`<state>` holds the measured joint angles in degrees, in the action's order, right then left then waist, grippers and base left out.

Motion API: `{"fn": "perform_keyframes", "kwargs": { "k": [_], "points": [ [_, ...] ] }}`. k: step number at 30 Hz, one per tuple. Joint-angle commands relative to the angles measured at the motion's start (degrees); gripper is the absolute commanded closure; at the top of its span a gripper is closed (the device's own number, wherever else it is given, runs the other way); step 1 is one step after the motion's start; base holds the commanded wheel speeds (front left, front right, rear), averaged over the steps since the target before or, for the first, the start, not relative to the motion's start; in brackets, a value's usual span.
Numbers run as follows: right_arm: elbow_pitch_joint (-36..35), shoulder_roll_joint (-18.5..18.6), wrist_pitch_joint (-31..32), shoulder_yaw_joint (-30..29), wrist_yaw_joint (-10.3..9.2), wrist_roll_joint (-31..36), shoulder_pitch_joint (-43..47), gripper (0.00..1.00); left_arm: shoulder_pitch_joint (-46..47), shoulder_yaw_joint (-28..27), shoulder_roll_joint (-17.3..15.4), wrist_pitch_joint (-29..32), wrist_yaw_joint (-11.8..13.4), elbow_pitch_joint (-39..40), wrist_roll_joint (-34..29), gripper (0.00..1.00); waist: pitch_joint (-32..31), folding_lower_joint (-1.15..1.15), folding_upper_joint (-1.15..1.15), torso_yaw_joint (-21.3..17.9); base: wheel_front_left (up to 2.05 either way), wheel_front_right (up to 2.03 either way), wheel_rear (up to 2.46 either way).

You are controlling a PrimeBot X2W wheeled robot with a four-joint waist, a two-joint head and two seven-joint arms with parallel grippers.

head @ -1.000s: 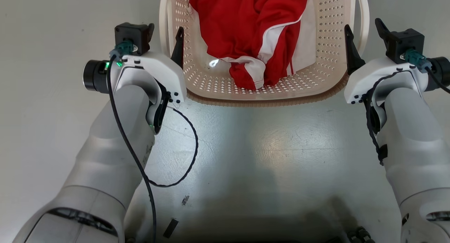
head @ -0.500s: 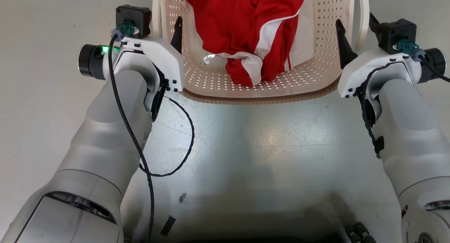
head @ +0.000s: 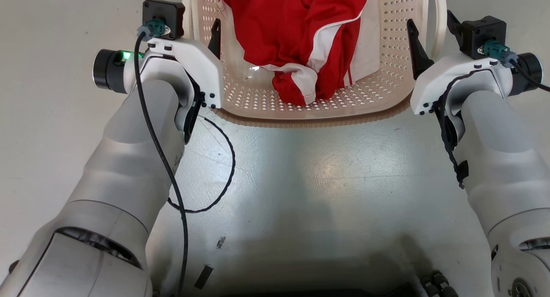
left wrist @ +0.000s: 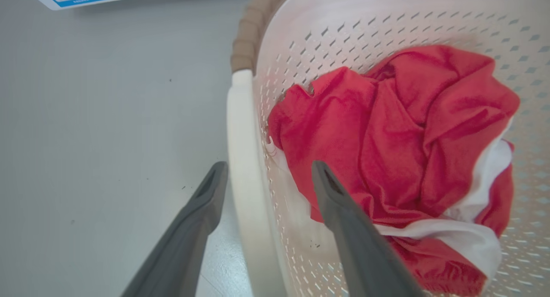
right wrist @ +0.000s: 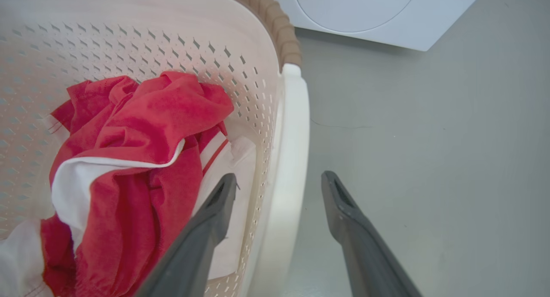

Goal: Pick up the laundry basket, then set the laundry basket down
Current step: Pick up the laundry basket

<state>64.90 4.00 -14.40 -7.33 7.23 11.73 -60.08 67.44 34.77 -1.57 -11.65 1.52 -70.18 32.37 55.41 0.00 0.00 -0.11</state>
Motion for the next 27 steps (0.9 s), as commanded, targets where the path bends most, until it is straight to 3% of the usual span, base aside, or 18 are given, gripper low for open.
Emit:
{"fn": "perform_keyframes", "kwargs": {
  "k": [1, 27],
  "points": [
    [-0.3, -1.1, -0.6, 0.9, 0.25, -0.5, 1.4, 0.0, 0.0, -0.3, -1.3, 0.2, 0.7, 0.2, 0.5, 0.0, -0.1, 0.0, 0.0, 0.0, 0.0, 0.0, 0.0],
    [0.3, -1.1, -0.6, 2.3, 0.25, -1.9, 0.7, 0.0, 1.5, 4.5, -1.3, 1.7, 1.7, -1.5, 3.7, 0.0, 0.6, 0.0, 0.0, -0.1, 0.0, 0.0, 0.0]
  ]
}}
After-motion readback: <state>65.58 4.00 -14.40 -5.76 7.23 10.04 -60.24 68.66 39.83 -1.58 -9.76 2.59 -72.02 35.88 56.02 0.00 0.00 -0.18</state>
